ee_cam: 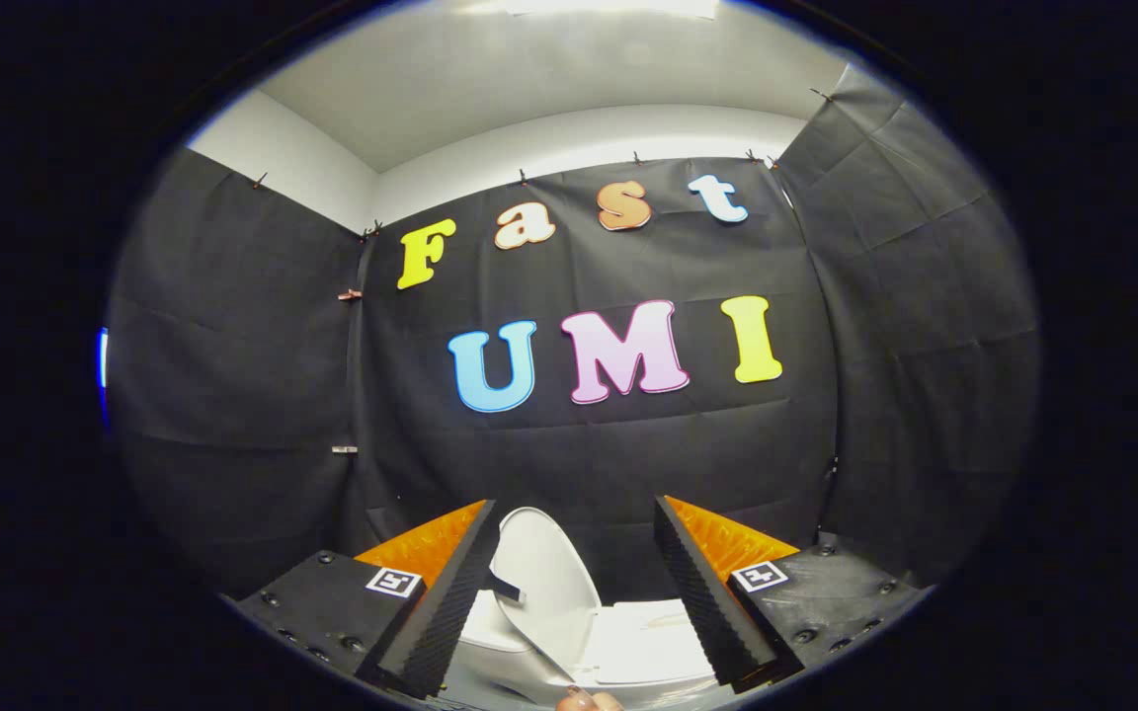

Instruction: Open the toilet lid.

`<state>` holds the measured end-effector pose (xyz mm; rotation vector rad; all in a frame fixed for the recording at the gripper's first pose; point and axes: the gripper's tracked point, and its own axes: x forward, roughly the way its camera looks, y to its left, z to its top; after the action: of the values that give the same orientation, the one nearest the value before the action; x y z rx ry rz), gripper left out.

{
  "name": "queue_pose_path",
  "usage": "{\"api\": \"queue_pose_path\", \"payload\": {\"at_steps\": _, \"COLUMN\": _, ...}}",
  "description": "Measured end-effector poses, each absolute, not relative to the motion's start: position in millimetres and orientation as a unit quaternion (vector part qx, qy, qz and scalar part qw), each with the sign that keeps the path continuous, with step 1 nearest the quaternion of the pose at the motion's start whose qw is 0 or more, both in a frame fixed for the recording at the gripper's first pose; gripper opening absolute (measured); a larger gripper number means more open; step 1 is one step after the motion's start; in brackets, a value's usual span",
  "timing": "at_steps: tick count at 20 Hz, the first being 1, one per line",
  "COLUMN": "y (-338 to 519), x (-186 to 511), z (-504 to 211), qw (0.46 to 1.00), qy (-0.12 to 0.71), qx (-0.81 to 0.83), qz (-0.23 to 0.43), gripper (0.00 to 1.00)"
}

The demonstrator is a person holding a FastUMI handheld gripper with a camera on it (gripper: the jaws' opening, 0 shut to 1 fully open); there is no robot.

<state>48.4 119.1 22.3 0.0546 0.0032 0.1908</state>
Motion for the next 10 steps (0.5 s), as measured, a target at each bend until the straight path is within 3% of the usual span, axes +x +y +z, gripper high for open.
{"api": "queue_pose_path", "payload": {"at_steps": 10, "y": 65, "x": 24, "z": 44, "qw": 0.998, "qy": -0.018, "qx": 0.024, "qz": 0.057, "gripper": 0.98}}
